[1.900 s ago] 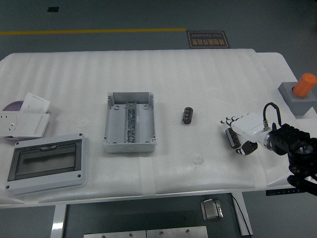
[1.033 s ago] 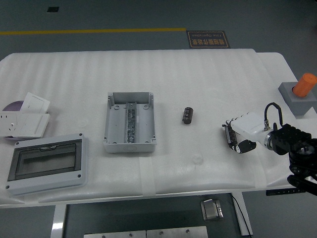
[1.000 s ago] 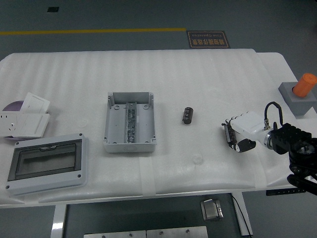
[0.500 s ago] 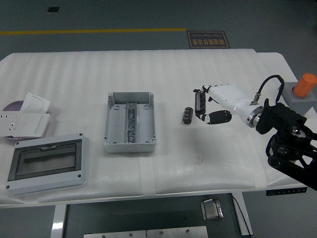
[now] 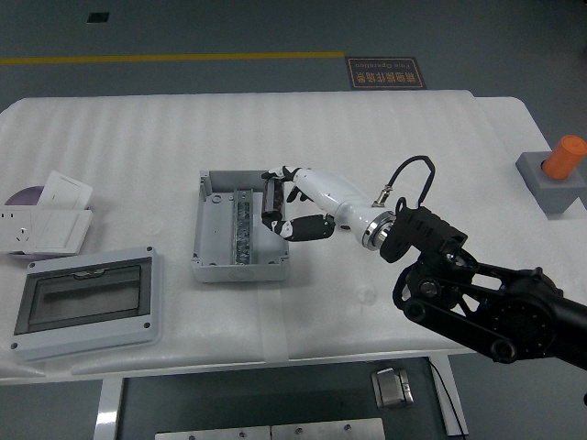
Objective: Pick up the battery,place it into the box
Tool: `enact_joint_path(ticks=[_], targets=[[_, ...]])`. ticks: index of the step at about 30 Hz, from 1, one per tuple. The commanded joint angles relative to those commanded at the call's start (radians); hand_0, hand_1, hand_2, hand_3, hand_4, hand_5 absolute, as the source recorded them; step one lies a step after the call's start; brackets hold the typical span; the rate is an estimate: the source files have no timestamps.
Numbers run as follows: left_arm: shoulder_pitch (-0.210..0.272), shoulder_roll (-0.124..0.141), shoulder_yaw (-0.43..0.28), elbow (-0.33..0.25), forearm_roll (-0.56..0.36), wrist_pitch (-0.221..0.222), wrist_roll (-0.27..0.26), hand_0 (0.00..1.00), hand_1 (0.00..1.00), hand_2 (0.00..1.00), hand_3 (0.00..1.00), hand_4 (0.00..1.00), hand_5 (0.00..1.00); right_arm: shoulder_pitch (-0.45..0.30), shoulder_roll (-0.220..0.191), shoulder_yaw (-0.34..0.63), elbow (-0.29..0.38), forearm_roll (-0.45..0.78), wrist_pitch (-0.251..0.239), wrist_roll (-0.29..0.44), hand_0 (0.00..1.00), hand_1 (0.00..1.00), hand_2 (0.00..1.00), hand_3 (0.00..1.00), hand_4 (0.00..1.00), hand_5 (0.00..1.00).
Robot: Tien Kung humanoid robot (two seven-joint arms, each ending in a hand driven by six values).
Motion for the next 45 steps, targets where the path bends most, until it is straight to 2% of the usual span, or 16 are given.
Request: enact_joint_path(ticks=[3, 4, 9, 10, 14, 15, 19, 21, 22, 27, 28, 33, 39, 45], targets=[[0.005, 0.006, -0.005, 0.0, 0.003, 0.002, -0.001, 0.691, 0.712, 0.63, 0.661, 0.609, 0.589, 0.011, 0.03, -0.024, -0.016, -0.013, 0.012, -0.008, 0.605, 0.649, 0.745, 0.998, 0.645, 0.392], [0.006, 0.008, -0.006, 0.001, 0.004, 0.003, 0.0, 0.691, 0.711, 0.62, 0.651, 0.612, 0.595, 0.014, 0.038, -0.032, -0.021, -0.016, 0.017, -0.01, 0.63, 0.694, 0.803, 0.998, 0.721, 0.502], [0.01, 0.014, -0.007, 0.001, 0.009, 0.002, 0.001, 0.691, 0.711, 0.62, 0.651, 0.612, 0.595, 0.022, 0.058, -0.052, -0.04, -0.028, 0.038, -0.013, 0.63, 0.694, 0.803, 0.998, 0.721, 0.502], [0.01, 0.014, -0.008, 0.001, 0.011, 0.002, 0.002, 0.69, 0.711, 0.6, 0.618, 0.546, 0.534, 0.023, 0.06, -0.054, -0.043, -0.029, 0.041, -0.013, 0.673, 0.729, 0.838, 0.998, 0.746, 0.513], [0.008, 0.013, -0.011, 0.0, 0.015, 0.001, 0.004, 0.69, 0.711, 0.6, 0.618, 0.546, 0.534, 0.026, 0.066, -0.057, -0.053, -0.035, 0.049, -0.015, 0.673, 0.729, 0.838, 0.998, 0.746, 0.513], [0.007, 0.013, -0.012, -0.001, 0.016, 0.001, 0.004, 0.69, 0.709, 0.579, 0.588, 0.464, 0.442, 0.026, 0.068, -0.055, -0.057, -0.039, 0.05, -0.016, 0.687, 0.742, 0.854, 0.998, 0.816, 0.55], [0.003, 0.013, -0.013, -0.001, 0.019, 0.001, 0.004, 0.69, 0.709, 0.579, 0.588, 0.464, 0.442, 0.027, 0.068, -0.04, -0.068, -0.05, 0.053, -0.018, 0.687, 0.742, 0.854, 0.998, 0.816, 0.55], [0.002, 0.013, -0.013, -0.002, 0.018, 0.001, 0.004, 0.69, 0.709, 0.579, 0.588, 0.464, 0.442, 0.028, 0.06, -0.023, -0.071, -0.054, 0.054, -0.02, 0.687, 0.742, 0.854, 0.998, 0.816, 0.55], [0.001, 0.012, -0.014, -0.002, 0.018, 0.001, 0.004, 0.688, 0.707, 0.575, 0.583, 0.443, 0.42, 0.031, 0.051, -0.009, -0.075, -0.057, 0.054, -0.022, 0.691, 0.75, 0.858, 0.998, 0.921, 0.602], [-0.002, 0.01, -0.013, -0.002, 0.017, 0.0, 0.004, 0.688, 0.707, 0.575, 0.583, 0.443, 0.42, 0.074, -0.014, 0.029, -0.13, -0.087, 0.07, -0.039, 0.691, 0.75, 0.858, 0.998, 0.921, 0.602], [-0.003, 0.011, -0.013, -0.002, 0.017, 0.0, 0.004, 0.688, 0.707, 0.571, 0.575, 0.433, 0.417, 0.091, -0.032, 0.021, -0.153, -0.096, 0.08, -0.046, 0.699, 0.752, 0.861, 0.998, 0.911, 0.575], [-0.008, 0.013, -0.011, -0.001, 0.015, 0.0, 0.003, 0.688, 0.707, 0.571, 0.575, 0.433, 0.417, 0.154, -0.079, -0.068, -0.248, -0.109, 0.135, -0.068, 0.699, 0.752, 0.861, 0.998, 0.911, 0.575], [-0.01, 0.011, -0.007, -0.001, 0.011, 0.001, 0.003, 0.685, 0.707, 0.571, 0.573, 0.435, 0.418, 0.185, -0.09, -0.171, -0.301, -0.11, 0.193, -0.089, 0.696, 0.748, 0.848, 0.998, 0.906, 0.585], [-0.01, 0.009, -0.004, -0.001, 0.007, 0.001, 0.002, 0.684, 0.706, 0.571, 0.574, 0.437, 0.418, 0.199, -0.075, -0.202, -0.334, -0.098, 0.21, -0.092, 0.703, 0.746, 0.837, 0.998, 0.926, 0.594]])
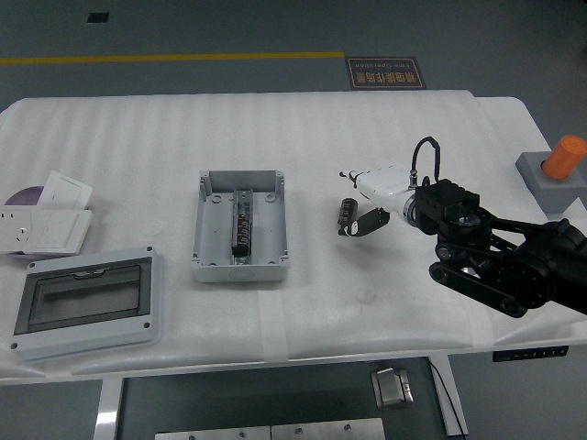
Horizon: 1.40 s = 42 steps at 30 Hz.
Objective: Pick up the battery,place it into the box
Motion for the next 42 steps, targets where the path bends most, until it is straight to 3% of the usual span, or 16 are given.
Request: enact_joint_path(ticks=[6, 7, 12, 13, 17, 18, 24, 25, 42], targets=[[-0.004, 0.0, -0.001, 0.0, 0.001, 0.001, -0.002, 0.684, 0.705, 0.569, 0.572, 0.44, 0.42, 0.013, 0.021, -0.034, -0.049, 0.031, -0.007, 0.012, 0.702, 0.745, 0.825, 0.998, 0.931, 0.589], [-0.004, 0.0, -0.001, 0.0, 0.0, 0.001, -0.002, 0.683, 0.705, 0.568, 0.571, 0.441, 0.423, 0.014, 0.024, -0.04, -0.056, 0.035, -0.009, 0.014, 0.69, 0.722, 0.778, 0.899, 0.934, 0.595], [-0.006, -0.001, -0.003, -0.001, 0.002, 0.001, -0.004, 0.683, 0.705, 0.568, 0.571, 0.441, 0.423, 0.016, 0.035, -0.06, -0.085, 0.047, -0.02, 0.023, 0.69, 0.722, 0.778, 0.899, 0.934, 0.595], [-0.006, -0.002, -0.004, -0.001, 0.001, 0.001, -0.005, 0.683, 0.705, 0.569, 0.568, 0.443, 0.428, 0.016, 0.035, -0.062, -0.088, 0.049, -0.023, 0.024, 0.68, 0.696, 0.735, 0.775, 0.927, 0.6], [-0.008, -0.003, -0.007, -0.001, 0.001, 0.002, -0.007, 0.683, 0.705, 0.569, 0.568, 0.443, 0.428, 0.017, 0.038, -0.065, -0.103, 0.056, -0.04, 0.03, 0.68, 0.696, 0.735, 0.775, 0.927, 0.6], [-0.009, -0.003, -0.008, -0.001, 0.002, 0.002, -0.007, 0.683, 0.705, 0.57, 0.569, 0.444, 0.436, 0.017, 0.038, -0.065, -0.105, 0.058, -0.044, 0.032, 0.665, 0.686, 0.715, 0.714, 0.916, 0.595], [-0.012, -0.004, -0.02, -0.003, 0.011, 0.003, -0.009, 0.683, 0.705, 0.57, 0.569, 0.444, 0.436, 0.016, 0.042, -0.065, -0.113, 0.067, -0.056, 0.035, 0.665, 0.686, 0.715, 0.714, 0.916, 0.595], [-0.012, -0.004, -0.022, -0.003, 0.012, 0.003, -0.01, 0.683, 0.705, 0.571, 0.571, 0.449, 0.445, 0.014, 0.043, -0.064, -0.114, 0.069, -0.058, 0.036, 0.645, 0.662, 0.674, 0.618, 0.858, 0.581], [-0.015, -0.007, -0.036, -0.006, 0.024, 0.013, -0.022, 0.683, 0.705, 0.571, 0.572, 0.449, 0.459, 0.004, 0.053, -0.072, -0.127, 0.062, -0.086, 0.041, 0.626, 0.645, 0.657, 0.586, 0.818, 0.576]])
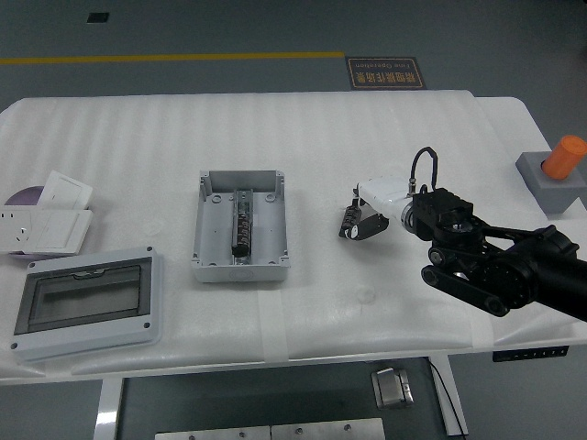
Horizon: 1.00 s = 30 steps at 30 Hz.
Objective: Pick up the battery,place it into the box
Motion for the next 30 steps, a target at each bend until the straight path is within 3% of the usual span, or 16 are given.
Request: enact_joint_path(ticks=[5, 6, 12, 13, 17, 22, 24, 30], targets=[[-0.001, -0.001, -0.002, 0.0, 0.0, 0.004, -0.004, 0.683, 0.705, 0.571, 0.572, 0.451, 0.473, 0.001, -0.009, 0.004, 0.017, -0.031, -0.007, -0.005, 0.625, 0.639, 0.647, 0.575, 0.822, 0.571], [-0.001, -0.001, -0.002, 0.0, 0.0, 0.005, -0.005, 0.683, 0.704, 0.575, 0.574, 0.463, 0.494, 0.001, -0.014, 0.012, 0.029, -0.041, -0.008, -0.008, 0.611, 0.632, 0.636, 0.557, 0.703, 0.503], [0.002, -0.002, 0.003, 0.001, -0.004, 0.006, -0.006, 0.683, 0.704, 0.575, 0.574, 0.463, 0.494, -0.003, -0.04, 0.099, 0.131, -0.081, -0.007, -0.033, 0.611, 0.632, 0.636, 0.557, 0.703, 0.503], [0.003, -0.002, 0.004, 0.001, -0.005, 0.006, -0.006, 0.683, 0.703, 0.573, 0.576, 0.474, 0.509, -0.007, -0.043, 0.121, 0.155, -0.081, -0.007, -0.037, 0.603, 0.624, 0.625, 0.565, 0.527, 0.395], [0.005, -0.002, 0.006, 0.002, -0.006, 0.006, -0.006, 0.683, 0.703, 0.573, 0.576, 0.474, 0.509, -0.036, -0.045, 0.198, 0.234, -0.085, -0.013, -0.043, 0.603, 0.624, 0.625, 0.565, 0.527, 0.395], [0.011, -0.005, 0.017, 0.004, -0.015, 0.004, -0.005, 0.682, 0.702, 0.573, 0.576, 0.474, 0.514, -0.082, -0.012, 0.278, 0.324, -0.069, -0.05, -0.018, 0.605, 0.626, 0.623, 0.566, 0.537, 0.407], [0.012, -0.005, 0.021, 0.004, -0.019, 0.004, -0.005, 0.682, 0.7, 0.572, 0.575, 0.475, 0.52, -0.092, 0.006, 0.281, 0.332, -0.061, -0.061, -0.008, 0.605, 0.627, 0.639, 0.611, 0.567, 0.419], [0.016, -0.002, 0.006, 0.001, -0.006, -0.004, 0.003, 0.682, 0.7, 0.572, 0.575, 0.475, 0.52, -0.109, 0.053, 0.238, 0.306, -0.047, -0.066, -0.002, 0.605, 0.627, 0.639, 0.611, 0.567, 0.419]])
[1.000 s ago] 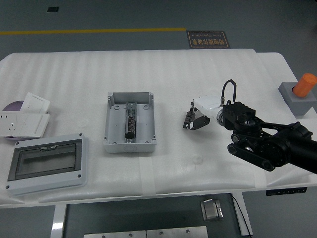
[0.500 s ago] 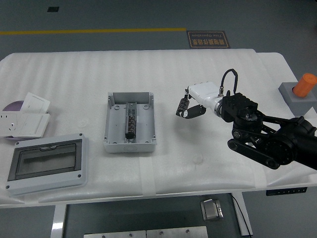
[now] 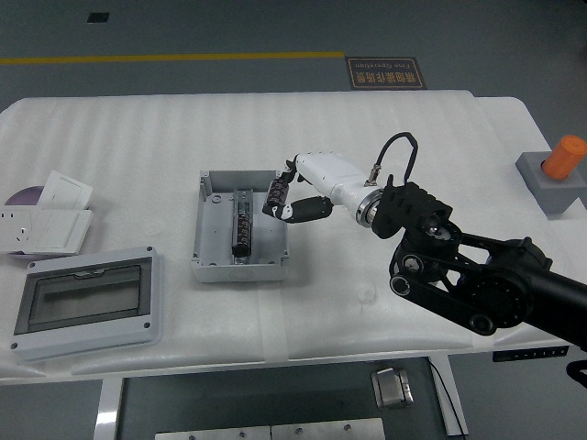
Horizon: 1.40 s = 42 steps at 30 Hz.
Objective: Pick up the battery,place it into the box
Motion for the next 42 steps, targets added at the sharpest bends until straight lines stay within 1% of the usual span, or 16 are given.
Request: enact_joint_path(ticks=[1, 6, 7, 12, 13, 17, 19, 21, 24, 25, 27, 30, 31, 34, 38, 42], targets=[[0.001, 0.001, -0.002, 0.0, 0.002, -0.002, 0.002, 0.681, 0.701, 0.573, 0.576, 0.478, 0.53, -0.003, 0.006, -0.008, -0.006, 0.001, -0.001, -0.001, 0.682, 0.727, 0.794, 0.925, 0.845, 0.554], [0.003, 0.003, -0.005, -0.002, 0.007, -0.01, 0.009, 0.681, 0.701, 0.573, 0.576, 0.478, 0.53, -0.026, 0.035, -0.032, -0.031, -0.012, -0.011, -0.003, 0.682, 0.727, 0.794, 0.925, 0.845, 0.554], [0.003, 0.003, -0.007, -0.003, 0.009, -0.011, 0.009, 0.682, 0.701, 0.572, 0.577, 0.483, 0.529, -0.029, 0.039, -0.034, -0.033, -0.015, -0.012, -0.003, 0.786, 0.848, 0.936, 0.998, 0.917, 0.583], [0.002, 0.006, -0.012, -0.004, 0.015, -0.016, 0.013, 0.682, 0.701, 0.572, 0.577, 0.483, 0.529, -0.036, 0.044, -0.037, -0.033, -0.026, -0.003, -0.009, 0.786, 0.848, 0.936, 0.998, 0.917, 0.583], [0.002, 0.006, -0.012, -0.004, 0.015, -0.016, 0.013, 0.684, 0.701, 0.571, 0.577, 0.515, 0.505, -0.036, 0.042, -0.034, -0.031, -0.028, -0.002, -0.01, 0.846, 0.898, 0.969, 0.998, 0.953, 0.608], [0.0, 0.006, -0.013, -0.004, 0.016, -0.017, 0.014, 0.684, 0.701, 0.571, 0.577, 0.515, 0.505, -0.037, 0.027, 0.004, -0.021, -0.033, -0.005, -0.008, 0.846, 0.898, 0.969, 0.998, 0.953, 0.608], [-0.002, 0.005, -0.014, -0.004, 0.017, -0.018, 0.015, 0.684, 0.702, 0.564, 0.566, 0.541, 0.47, -0.037, 0.009, 0.035, -0.023, -0.029, -0.006, -0.007, 0.855, 0.895, 0.947, 0.998, 0.962, 0.612], [-0.003, 0.004, -0.016, -0.004, 0.018, -0.018, 0.015, 0.684, 0.702, 0.564, 0.566, 0.541, 0.47, -0.037, -0.014, 0.065, -0.033, -0.022, -0.007, -0.007, 0.855, 0.895, 0.947, 0.998, 0.962, 0.612], [-0.004, 0.003, -0.018, -0.004, 0.018, -0.019, 0.015, 0.684, 0.702, 0.564, 0.566, 0.541, 0.47, -0.038, -0.054, 0.103, -0.066, -0.006, -0.001, -0.005, 0.855, 0.895, 0.947, 0.998, 0.962, 0.612], [-0.004, 0.003, -0.018, -0.004, 0.018, -0.019, 0.015, 0.686, 0.703, 0.561, 0.562, 0.543, 0.455, -0.04, -0.066, 0.114, -0.078, -0.002, 0.001, -0.004, 0.855, 0.879, 0.895, 0.998, 0.972, 0.622], [-0.004, 0.002, -0.018, -0.004, 0.017, -0.02, 0.016, 0.686, 0.703, 0.561, 0.562, 0.543, 0.455, -0.052, -0.093, 0.151, -0.109, 0.0, 0.006, -0.002, 0.855, 0.879, 0.895, 0.998, 0.972, 0.622], [-0.003, 0.001, -0.02, -0.003, 0.014, -0.02, 0.016, 0.686, 0.703, 0.561, 0.562, 0.543, 0.455, -0.094, -0.126, 0.22, -0.13, 0.004, 0.011, 0.001, 0.855, 0.879, 0.895, 0.998, 0.972, 0.622], [-0.002, 0.001, -0.019, -0.003, 0.012, -0.021, 0.016, 0.686, 0.704, 0.561, 0.561, 0.55, 0.458, -0.11, -0.135, 0.242, -0.131, 0.006, 0.01, 0.003, 0.839, 0.847, 0.865, 0.998, 0.966, 0.622], [0.003, -0.003, -0.014, -0.002, 0.005, -0.021, 0.018, 0.686, 0.704, 0.561, 0.561, 0.55, 0.458, -0.171, -0.163, 0.332, -0.127, 0.03, -0.001, 0.021, 0.839, 0.847, 0.865, 0.998, 0.966, 0.622], [0.008, -0.007, -0.009, -0.001, -0.001, -0.022, 0.019, 0.687, 0.703, 0.56, 0.564, 0.557, 0.448, -0.225, -0.18, 0.43, -0.125, 0.101, -0.02, 0.067, 0.821, 0.82, 0.844, 0.998, 0.959, 0.615], [0.011, -0.01, -0.002, 0.001, -0.008, -0.023, 0.02, 0.687, 0.703, 0.56, 0.564, 0.557, 0.448, -0.269, -0.172, 0.511, -0.114, 0.202, -0.034, 0.135, 0.821, 0.82, 0.844, 0.998, 0.959, 0.615]])
